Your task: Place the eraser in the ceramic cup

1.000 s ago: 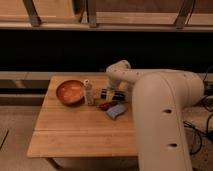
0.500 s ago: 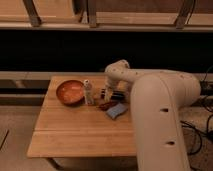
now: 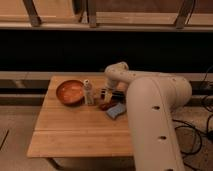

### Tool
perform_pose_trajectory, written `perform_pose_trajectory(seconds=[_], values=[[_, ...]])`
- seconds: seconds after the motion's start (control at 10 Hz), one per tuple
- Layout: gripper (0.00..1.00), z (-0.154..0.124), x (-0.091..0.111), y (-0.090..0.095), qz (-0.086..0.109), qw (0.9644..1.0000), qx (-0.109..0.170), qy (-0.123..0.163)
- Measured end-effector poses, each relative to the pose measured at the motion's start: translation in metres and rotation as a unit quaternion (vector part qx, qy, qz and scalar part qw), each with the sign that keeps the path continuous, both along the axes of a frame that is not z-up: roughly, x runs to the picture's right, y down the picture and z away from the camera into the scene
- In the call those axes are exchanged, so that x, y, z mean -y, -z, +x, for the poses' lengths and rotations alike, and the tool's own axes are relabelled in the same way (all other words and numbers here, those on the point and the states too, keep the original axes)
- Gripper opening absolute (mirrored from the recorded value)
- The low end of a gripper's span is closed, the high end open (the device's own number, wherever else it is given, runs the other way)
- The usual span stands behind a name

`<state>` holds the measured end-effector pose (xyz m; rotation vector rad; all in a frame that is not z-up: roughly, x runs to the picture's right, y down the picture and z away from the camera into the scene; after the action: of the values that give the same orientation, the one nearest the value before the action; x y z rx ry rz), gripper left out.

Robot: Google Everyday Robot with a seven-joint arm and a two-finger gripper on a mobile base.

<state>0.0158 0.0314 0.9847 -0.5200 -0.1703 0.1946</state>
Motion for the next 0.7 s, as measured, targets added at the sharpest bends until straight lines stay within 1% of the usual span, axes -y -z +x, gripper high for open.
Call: perform_pose_trajectory(seconds=[0.2, 0.4, 0.7], values=[[0.80, -0.0015, 0.0044, -0.0029, 0.001, 1.0000, 0.006, -0.005], [0.80, -0.0011, 0.0045, -0.0042, -0.002, 0.9999, 0.009, -0.010], [0.80, -0.0008, -0.0027, -0.0078, -0.014, 0.9997, 0.013, -0.017]])
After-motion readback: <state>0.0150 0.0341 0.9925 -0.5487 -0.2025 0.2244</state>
